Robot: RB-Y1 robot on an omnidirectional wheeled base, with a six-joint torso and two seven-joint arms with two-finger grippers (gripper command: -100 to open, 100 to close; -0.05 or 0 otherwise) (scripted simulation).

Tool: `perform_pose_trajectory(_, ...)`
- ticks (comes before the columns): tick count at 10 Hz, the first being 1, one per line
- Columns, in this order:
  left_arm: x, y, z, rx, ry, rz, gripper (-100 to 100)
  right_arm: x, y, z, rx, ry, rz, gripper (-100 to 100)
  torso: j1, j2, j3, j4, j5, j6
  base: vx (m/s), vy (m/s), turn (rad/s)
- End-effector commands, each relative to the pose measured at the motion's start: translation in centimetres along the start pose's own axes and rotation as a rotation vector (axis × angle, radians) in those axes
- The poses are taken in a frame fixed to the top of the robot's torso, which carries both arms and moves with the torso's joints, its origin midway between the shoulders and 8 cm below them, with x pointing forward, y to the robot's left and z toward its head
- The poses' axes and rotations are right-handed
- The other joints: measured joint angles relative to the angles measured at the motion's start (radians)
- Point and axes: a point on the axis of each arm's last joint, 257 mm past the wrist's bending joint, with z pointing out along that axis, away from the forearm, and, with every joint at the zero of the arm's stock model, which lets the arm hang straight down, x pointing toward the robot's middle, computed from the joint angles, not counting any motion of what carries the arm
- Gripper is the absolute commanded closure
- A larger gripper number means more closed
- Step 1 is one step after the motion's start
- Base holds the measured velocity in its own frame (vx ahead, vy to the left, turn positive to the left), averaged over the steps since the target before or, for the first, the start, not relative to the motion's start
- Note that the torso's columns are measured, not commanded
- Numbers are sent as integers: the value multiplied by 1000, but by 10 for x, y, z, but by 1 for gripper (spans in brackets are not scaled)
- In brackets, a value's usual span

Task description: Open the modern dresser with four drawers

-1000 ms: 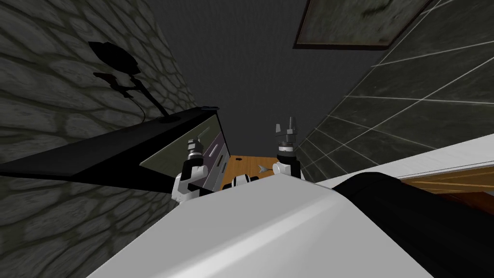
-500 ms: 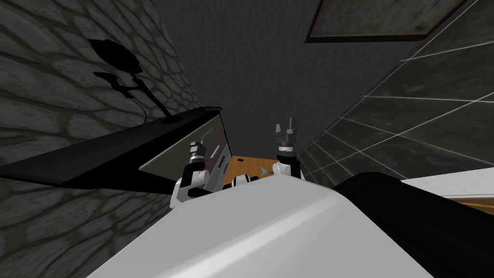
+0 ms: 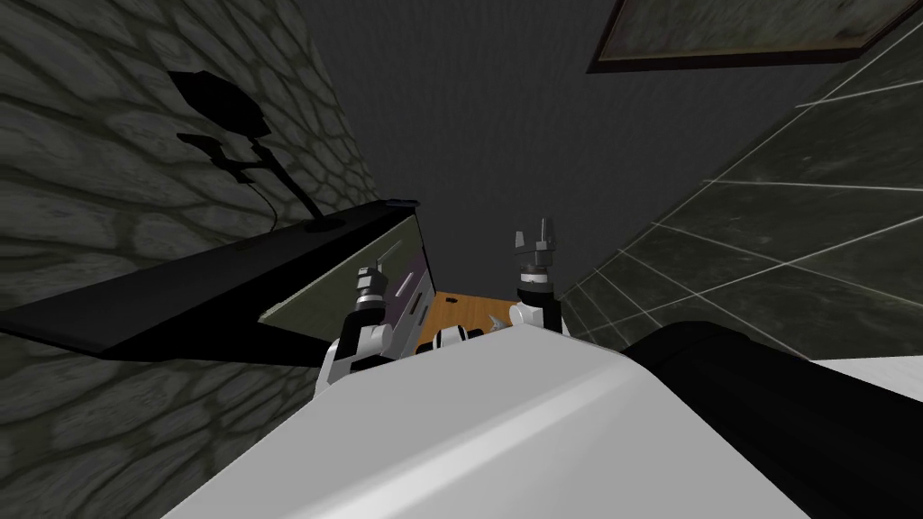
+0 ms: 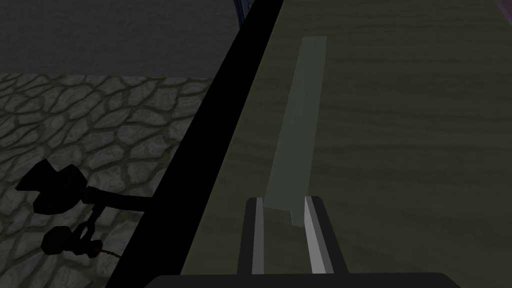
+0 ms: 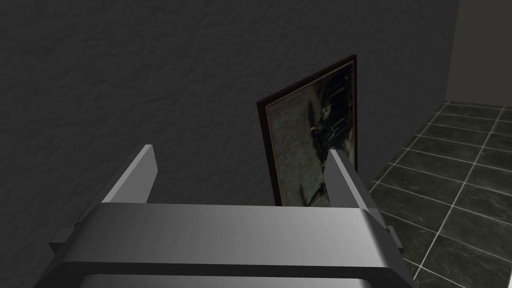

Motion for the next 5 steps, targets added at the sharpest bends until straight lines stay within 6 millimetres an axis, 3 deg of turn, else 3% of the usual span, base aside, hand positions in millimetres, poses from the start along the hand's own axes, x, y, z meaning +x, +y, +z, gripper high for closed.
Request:
perform_pose_trajectory(1, 2, -6, -1, -4, -1, 2, 100, 0, 0, 0, 0, 0, 0, 0, -9, 0, 0, 1, -3, 2, -36, -167, 6)
perform_pose_trajectory(5, 2, -4, -5, -21, -5, 6, 100, 0, 0, 0, 0, 0, 0, 0, -3, -5, -4, 3, -4, 4, -36, -137, 4)
